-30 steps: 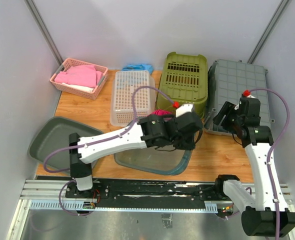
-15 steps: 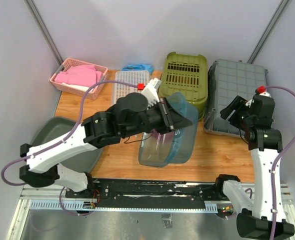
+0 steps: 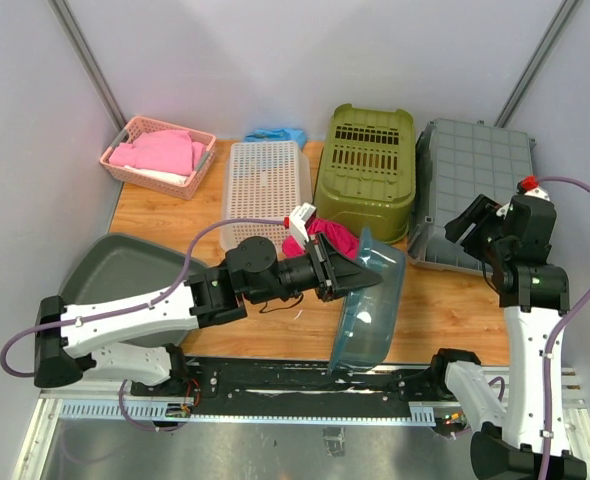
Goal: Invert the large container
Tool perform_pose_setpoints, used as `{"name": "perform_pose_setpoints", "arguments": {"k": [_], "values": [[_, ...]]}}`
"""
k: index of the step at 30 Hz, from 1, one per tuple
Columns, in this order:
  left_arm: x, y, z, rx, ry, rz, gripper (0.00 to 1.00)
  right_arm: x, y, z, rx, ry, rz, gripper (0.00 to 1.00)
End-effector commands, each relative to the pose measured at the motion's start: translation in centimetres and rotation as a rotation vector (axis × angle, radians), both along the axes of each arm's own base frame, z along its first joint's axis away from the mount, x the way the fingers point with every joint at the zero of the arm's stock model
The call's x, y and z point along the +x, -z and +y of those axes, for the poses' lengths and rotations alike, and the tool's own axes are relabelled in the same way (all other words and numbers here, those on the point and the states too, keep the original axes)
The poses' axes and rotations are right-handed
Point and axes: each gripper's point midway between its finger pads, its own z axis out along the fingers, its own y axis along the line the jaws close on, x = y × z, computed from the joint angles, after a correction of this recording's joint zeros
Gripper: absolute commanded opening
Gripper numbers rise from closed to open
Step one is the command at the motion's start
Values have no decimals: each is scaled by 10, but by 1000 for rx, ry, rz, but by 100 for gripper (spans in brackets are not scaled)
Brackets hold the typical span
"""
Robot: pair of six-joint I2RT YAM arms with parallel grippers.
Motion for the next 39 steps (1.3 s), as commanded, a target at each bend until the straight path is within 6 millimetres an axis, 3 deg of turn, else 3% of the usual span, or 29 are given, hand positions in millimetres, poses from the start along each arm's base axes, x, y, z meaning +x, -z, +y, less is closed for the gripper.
{"name": "perform_pose_setpoints", "arguments": {"k": [1, 11, 17, 19, 23, 26, 29, 33, 39], "values": [[-13, -59, 16, -284, 59, -14, 0, -10, -5, -8, -28, 28, -1, 67], [14, -6, 38, -432, 0, 134, 0, -14, -5, -6, -25, 26, -8, 67], [32, 38, 64, -336, -133, 182, 2, -15, -4, -8, -31, 30, -5, 67], [36, 60, 73, -259, -183, 191, 16, -15, -3, -6, -27, 25, -5, 67], [41, 100, 100, -126, -292, 219, 31, -15, 1, -4, -16, 14, 0, 67], [43, 136, 120, -29, -362, 256, 59, -15, 6, -3, -12, 10, 7, 67], [42, 167, 140, 55, -418, 284, 77, -14, 11, -2, -7, 4, 16, 67], [42, 208, 166, 194, -496, 305, 89, -14, 17, 4, 19, -20, 29, 67], [43, 240, 204, 391, -604, 299, 99, -18, 32, 29, 78, -158, 37, 67]]}}
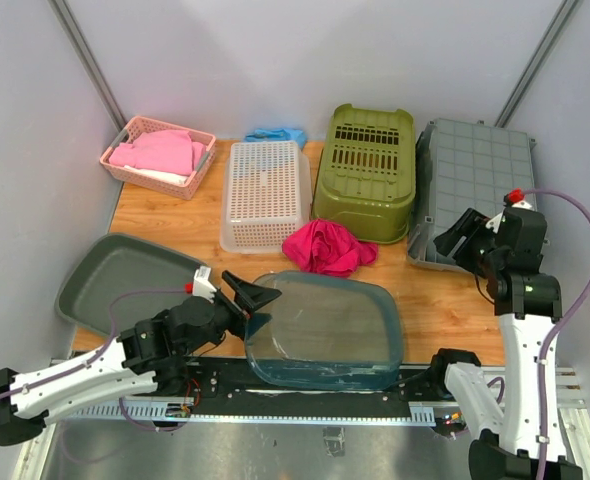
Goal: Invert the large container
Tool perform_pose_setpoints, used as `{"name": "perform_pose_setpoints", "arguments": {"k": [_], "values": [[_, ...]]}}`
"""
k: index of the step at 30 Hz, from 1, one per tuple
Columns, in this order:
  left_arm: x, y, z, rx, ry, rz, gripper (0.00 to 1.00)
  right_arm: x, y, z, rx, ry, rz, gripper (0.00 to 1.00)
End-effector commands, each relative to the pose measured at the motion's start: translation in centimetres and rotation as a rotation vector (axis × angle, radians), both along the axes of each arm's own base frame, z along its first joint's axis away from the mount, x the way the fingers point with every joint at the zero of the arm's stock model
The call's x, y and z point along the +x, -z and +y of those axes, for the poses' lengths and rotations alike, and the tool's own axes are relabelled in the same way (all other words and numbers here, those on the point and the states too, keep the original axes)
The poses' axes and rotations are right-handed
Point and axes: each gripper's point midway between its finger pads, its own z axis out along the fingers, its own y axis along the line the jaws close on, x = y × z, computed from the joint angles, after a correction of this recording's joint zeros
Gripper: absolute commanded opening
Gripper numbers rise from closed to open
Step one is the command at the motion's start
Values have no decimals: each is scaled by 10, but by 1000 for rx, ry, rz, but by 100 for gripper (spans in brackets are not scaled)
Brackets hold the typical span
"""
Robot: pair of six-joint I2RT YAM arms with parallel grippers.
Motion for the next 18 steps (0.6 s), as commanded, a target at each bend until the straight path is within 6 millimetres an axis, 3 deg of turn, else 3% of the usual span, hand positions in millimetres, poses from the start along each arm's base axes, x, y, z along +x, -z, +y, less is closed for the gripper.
{"name": "perform_pose_setpoints", "arguments": {"k": [1, 5, 9, 18], "values": [[7, 27, 37, 206, -102, 14, 99, -5, 9, 21, 55, -123, -8, 67], [9, 35, 55, 352, -130, 16, 99, -14, 25, 37, 108, -202, 9, 67], [13, 41, 77, 608, -151, 17, 99, -25, 45, 45, 135, -245, 37, 67], [40, 27, 58, 919, -100, -56, 99, -36, 53, 60, 191, -306, 43, 68]]}}
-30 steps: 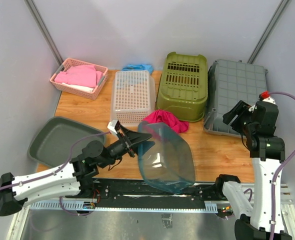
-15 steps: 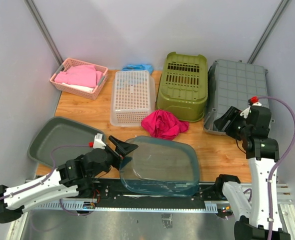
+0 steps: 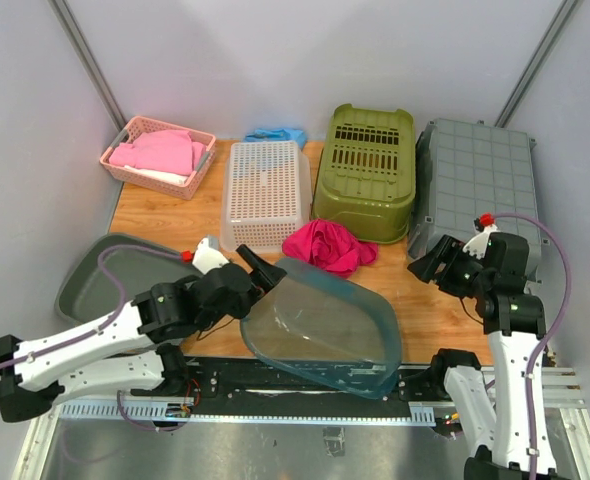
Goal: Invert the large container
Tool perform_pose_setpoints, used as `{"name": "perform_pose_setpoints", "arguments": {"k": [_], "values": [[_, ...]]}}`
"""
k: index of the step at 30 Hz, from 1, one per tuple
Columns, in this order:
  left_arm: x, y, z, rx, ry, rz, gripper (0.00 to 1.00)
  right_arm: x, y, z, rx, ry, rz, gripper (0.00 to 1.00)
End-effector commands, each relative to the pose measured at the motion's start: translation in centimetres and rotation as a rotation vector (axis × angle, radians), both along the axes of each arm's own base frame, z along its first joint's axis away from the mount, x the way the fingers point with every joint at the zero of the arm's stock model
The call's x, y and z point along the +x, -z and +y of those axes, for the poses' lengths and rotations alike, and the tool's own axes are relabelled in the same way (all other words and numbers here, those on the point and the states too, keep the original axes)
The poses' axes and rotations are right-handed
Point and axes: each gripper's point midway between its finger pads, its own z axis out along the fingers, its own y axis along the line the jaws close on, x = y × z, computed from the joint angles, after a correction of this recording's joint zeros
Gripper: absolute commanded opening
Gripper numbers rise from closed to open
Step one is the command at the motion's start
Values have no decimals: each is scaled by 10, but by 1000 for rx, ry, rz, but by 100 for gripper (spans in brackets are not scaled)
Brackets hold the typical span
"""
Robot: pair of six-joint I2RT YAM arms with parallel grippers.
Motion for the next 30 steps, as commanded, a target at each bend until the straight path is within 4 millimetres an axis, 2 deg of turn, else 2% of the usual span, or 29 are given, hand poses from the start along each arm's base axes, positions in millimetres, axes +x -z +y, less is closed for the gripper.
{"name": "perform_pose_setpoints", "arguments": {"k": [1, 5, 12, 18, 20, 26, 30], "values": [[9, 37, 35, 415, 16, -13, 99, -6, -4, 13, 54, -65, -25, 68], [13, 38, 36, 445, 6, -22, 99, -13, -1, 19, 81, -95, -18, 68], [16, 39, 51, 541, -1, -43, 99, -25, 21, 26, 107, -117, 32, 68], [21, 20, 45, 490, -30, -68, 99, -29, 32, 28, 122, -126, 60, 69], [23, 14, 41, 525, 1, -78, 99, -31, 32, 30, 127, -131, 64, 69], [25, 16, 37, 651, 79, -66, 99, -37, 39, 31, 135, -133, 94, 69], [25, 14, 38, 646, 66, -64, 99, -38, 43, 31, 133, -131, 99, 69]]}}
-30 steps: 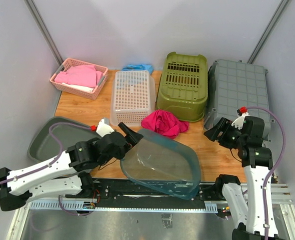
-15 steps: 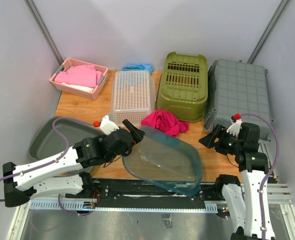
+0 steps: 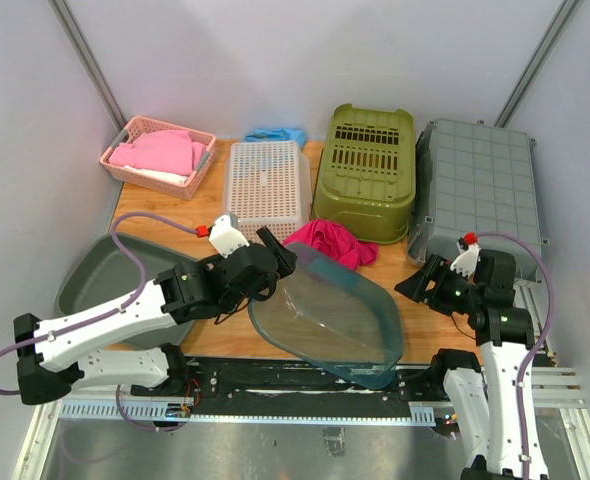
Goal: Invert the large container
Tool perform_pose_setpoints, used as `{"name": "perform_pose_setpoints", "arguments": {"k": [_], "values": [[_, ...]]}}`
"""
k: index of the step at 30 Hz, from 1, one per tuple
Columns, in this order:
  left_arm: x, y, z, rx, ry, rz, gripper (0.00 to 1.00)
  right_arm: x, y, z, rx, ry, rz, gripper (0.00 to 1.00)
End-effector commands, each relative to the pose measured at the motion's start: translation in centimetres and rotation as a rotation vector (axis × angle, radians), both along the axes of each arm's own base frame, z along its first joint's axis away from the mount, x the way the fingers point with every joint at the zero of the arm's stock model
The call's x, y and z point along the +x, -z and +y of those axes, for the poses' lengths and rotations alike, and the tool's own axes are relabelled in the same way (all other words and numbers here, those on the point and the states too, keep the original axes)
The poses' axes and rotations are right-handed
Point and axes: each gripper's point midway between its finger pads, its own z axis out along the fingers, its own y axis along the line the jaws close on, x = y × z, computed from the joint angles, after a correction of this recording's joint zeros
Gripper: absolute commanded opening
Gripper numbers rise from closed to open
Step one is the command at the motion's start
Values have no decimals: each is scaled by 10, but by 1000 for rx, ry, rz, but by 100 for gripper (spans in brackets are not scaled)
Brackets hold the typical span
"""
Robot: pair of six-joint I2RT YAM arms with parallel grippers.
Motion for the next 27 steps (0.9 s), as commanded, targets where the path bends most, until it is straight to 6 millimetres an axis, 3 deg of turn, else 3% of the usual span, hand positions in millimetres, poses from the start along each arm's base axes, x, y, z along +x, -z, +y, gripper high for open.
{"name": "perform_pose_setpoints", "arguments": {"k": [1, 11, 17, 21, 27], "values": [[-8, 39, 57, 378, 19, 31, 99, -8, 6, 4, 17, -19, 27, 69], [-18, -41, 71, -83, -59, -108, 99, -9, 11, 4, 18, -15, 41, 69], [-25, -46, 76, -324, -79, -148, 99, -9, 11, 7, 38, -25, 42, 69], [-26, -40, 87, -341, -127, -140, 99, -11, 13, 9, 47, -30, 47, 69], [-27, -40, 79, -348, -112, -120, 99, -15, 22, 12, 66, -39, 71, 69]]}}
